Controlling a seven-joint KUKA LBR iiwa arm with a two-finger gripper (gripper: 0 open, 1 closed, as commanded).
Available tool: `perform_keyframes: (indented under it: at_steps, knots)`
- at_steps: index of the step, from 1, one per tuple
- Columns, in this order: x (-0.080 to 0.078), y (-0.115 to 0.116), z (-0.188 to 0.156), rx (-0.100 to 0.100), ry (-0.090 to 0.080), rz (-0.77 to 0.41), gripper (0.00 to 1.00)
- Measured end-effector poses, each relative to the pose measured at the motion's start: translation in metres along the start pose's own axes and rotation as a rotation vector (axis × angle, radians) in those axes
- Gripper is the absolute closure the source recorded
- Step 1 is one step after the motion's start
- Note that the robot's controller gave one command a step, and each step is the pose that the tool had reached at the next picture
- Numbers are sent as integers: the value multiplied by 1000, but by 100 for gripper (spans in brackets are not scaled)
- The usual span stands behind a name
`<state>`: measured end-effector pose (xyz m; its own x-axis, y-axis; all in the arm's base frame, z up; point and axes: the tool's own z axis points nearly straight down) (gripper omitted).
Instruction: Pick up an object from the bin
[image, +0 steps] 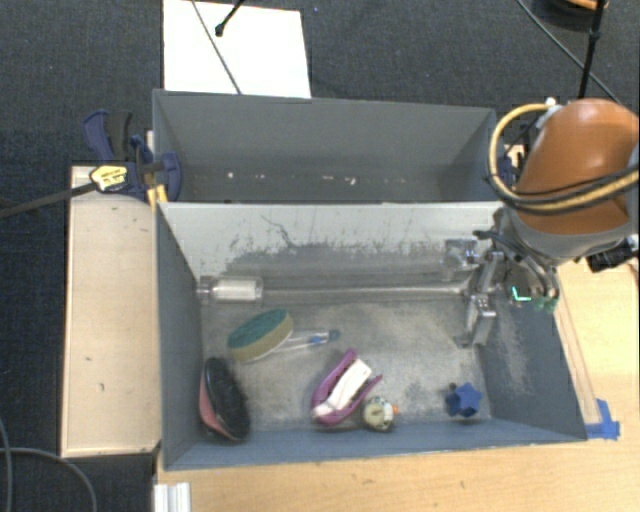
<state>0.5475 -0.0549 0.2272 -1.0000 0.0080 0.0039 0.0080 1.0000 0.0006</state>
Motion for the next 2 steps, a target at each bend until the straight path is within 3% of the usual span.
perform_keyframes:
  at_steps: [1, 2]
  knots:
    - [45, -67, 87, 1, 0, -217, 0]
    - [65, -74, 154, 4, -17, -324, 0]
